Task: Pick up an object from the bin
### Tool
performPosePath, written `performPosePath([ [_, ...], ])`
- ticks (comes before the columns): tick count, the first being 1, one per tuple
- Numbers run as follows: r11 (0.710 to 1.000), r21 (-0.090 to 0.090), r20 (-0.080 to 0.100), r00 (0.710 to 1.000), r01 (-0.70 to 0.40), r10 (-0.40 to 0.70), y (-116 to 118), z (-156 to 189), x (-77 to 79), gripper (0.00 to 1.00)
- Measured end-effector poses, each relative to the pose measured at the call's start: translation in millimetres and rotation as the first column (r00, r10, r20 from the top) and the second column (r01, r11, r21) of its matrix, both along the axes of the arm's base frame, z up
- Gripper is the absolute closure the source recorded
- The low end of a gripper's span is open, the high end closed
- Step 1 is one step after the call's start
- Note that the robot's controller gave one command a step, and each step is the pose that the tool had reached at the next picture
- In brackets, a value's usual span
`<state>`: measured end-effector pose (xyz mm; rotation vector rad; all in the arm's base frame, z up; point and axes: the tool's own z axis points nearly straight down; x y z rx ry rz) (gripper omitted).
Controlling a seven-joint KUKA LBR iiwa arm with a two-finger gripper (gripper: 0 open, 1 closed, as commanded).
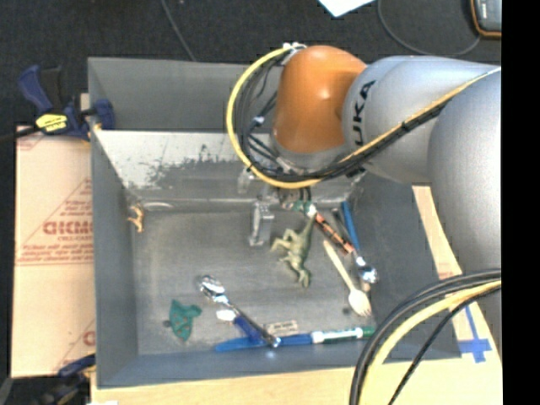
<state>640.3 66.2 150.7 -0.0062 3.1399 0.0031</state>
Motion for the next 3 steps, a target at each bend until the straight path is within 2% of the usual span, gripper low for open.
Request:
performPosePath([
  [1,0.955,0.001,-0.004,0.955,-0.298,0.298,23.4,-82.2,-82.0,0.00],
  [2,0.999,0.001,0.007,0.999,-0.053,0.053,44.4,-23.9,-71.4,0.00],
  [3,0.990,-0.001,-0.008,0.990,0.138,-0.138,50.8,-51.5,-111.1,0.00],
])
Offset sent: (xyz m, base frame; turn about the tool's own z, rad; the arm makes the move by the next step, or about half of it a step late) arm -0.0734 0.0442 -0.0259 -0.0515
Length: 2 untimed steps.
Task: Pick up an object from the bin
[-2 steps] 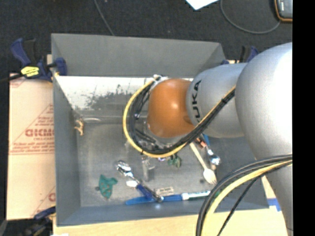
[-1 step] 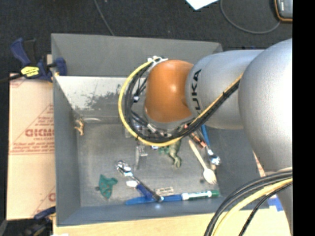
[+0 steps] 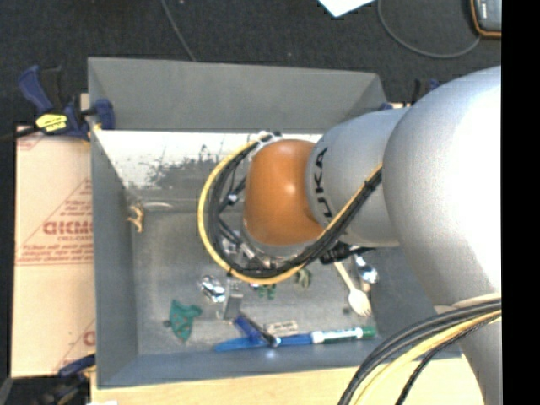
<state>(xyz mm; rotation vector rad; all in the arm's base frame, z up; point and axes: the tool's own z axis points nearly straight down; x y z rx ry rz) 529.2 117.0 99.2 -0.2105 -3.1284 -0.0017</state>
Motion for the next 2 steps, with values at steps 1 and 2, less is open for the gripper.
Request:
performPosePath([
  [1,1.000,0.003,0.016,1.000,0.017,-0.017,-4.6,-28.6,22.8,0.00],
  [2,0.989,0.004,0.010,0.989,0.148,-0.148,12.0,-28.0,8.1,1.00],
])
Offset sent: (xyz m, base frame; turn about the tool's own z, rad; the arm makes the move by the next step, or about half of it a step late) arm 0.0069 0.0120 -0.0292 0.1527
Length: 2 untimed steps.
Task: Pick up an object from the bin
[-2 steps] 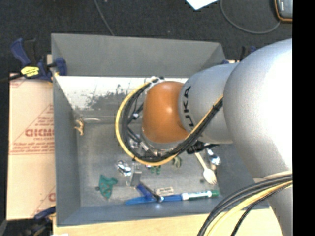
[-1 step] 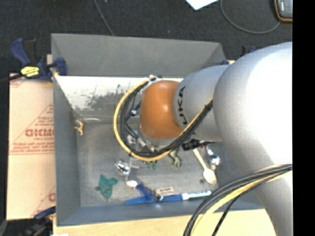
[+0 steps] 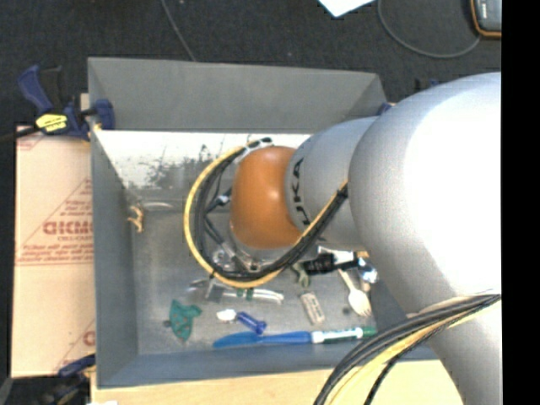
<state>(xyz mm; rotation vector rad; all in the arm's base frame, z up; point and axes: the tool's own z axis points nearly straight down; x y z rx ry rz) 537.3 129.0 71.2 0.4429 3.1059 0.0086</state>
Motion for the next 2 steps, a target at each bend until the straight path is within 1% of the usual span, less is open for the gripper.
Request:
performPosePath([
  [1,1.000,0.000,0.000,1.000,0.000,0.000,0.0,0.0,0.0,1.00],
  [2,1.000,0.001,0.001,1.000,-0.001,0.001,-0.4,9.7,0.0,1.00],
])
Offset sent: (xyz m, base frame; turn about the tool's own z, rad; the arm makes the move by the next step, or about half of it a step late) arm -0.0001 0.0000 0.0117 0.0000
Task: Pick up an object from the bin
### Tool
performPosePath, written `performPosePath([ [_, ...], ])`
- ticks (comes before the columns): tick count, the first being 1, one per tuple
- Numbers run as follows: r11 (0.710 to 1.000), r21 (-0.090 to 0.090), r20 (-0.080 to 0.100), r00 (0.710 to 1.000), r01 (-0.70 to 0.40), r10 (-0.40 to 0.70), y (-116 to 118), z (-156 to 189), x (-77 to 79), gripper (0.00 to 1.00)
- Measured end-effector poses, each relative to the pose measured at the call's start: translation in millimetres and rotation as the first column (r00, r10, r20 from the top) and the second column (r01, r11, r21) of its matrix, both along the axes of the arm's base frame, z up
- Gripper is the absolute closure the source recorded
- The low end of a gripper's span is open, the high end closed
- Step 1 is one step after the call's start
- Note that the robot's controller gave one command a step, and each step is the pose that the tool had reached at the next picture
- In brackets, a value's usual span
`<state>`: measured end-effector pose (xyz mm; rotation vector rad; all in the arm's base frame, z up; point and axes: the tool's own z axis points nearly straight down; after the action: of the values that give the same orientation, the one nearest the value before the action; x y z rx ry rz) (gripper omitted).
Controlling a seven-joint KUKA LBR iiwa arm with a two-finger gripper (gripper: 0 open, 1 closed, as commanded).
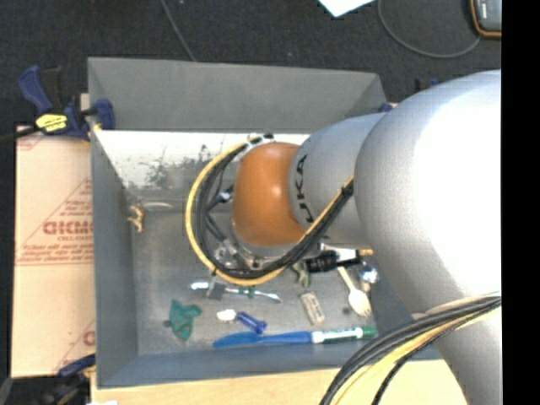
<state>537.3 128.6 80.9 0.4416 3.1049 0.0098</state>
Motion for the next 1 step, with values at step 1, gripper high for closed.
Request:
performPosePath([
  [1,1.000,0.001,0.002,1.000,-0.001,0.001,-0.3,19.6,0.4,1.00],
])
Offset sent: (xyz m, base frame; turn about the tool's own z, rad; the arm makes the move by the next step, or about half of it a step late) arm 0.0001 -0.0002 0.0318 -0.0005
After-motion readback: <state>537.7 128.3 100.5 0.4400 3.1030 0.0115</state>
